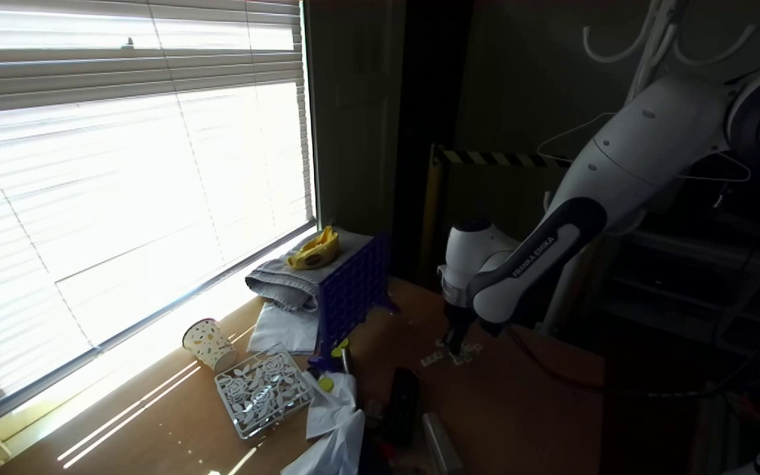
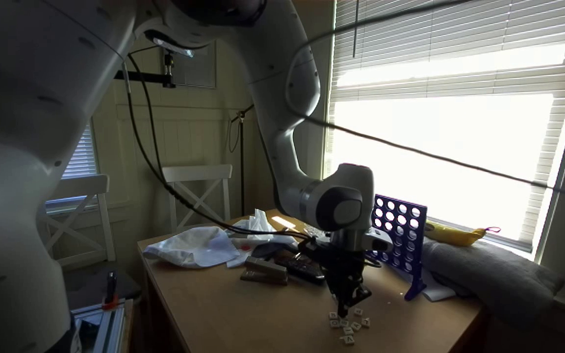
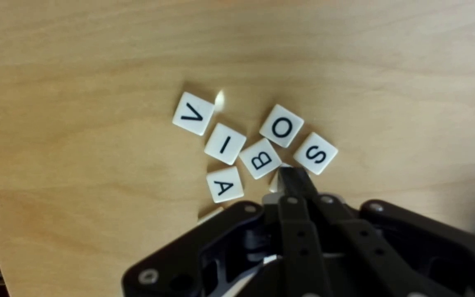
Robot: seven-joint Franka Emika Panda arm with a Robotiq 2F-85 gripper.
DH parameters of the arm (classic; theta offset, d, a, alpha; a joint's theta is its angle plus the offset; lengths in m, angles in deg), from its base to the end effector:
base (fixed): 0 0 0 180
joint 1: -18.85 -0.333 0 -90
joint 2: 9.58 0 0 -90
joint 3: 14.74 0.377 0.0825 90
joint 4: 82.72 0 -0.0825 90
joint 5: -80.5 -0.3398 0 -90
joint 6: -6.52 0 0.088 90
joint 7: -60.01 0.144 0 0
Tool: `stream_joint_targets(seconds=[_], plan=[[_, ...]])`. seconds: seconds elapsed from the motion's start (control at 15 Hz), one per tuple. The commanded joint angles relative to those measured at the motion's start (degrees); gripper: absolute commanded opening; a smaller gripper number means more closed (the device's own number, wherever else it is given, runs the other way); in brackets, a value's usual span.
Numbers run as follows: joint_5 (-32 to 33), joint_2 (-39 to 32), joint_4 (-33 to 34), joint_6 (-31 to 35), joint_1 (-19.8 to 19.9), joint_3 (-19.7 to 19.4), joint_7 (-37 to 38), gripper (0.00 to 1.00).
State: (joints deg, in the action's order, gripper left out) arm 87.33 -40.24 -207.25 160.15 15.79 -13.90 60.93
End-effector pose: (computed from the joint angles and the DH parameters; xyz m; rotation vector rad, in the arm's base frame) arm 0.5632 0.0400 0.1951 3.0867 0.2437 -0.0386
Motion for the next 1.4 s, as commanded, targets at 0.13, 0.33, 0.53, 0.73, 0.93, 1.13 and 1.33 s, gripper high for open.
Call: stream_joint_targets(seconds=[0.13,0.33,0.53,0.73,0.93,1.13,1.33], plan=[[-2.15,-1.29,0.29,1.12,0.95,0.81,-1.26,0.00],[-0.97,-1.70,1.19,0.02,0.58,0.56,-2.45,0.00],[0.04,-2.22,2.26,-1.75,0.89,1.31,-6.66,0.00],[1.54,-2.50,3.20,-4.77,0.50,1.46,-10.79,0.00],[3.22,-2.51,3.94,-7.72,0.08,1.03,-13.73,0.00],[5.83,-2.78,4.54,-8.74,-0.17,0.83,-16.16,0.00],[8.42,-3.15,5.13,-8.41,-0.34,0.63,-17.90,0.00]])
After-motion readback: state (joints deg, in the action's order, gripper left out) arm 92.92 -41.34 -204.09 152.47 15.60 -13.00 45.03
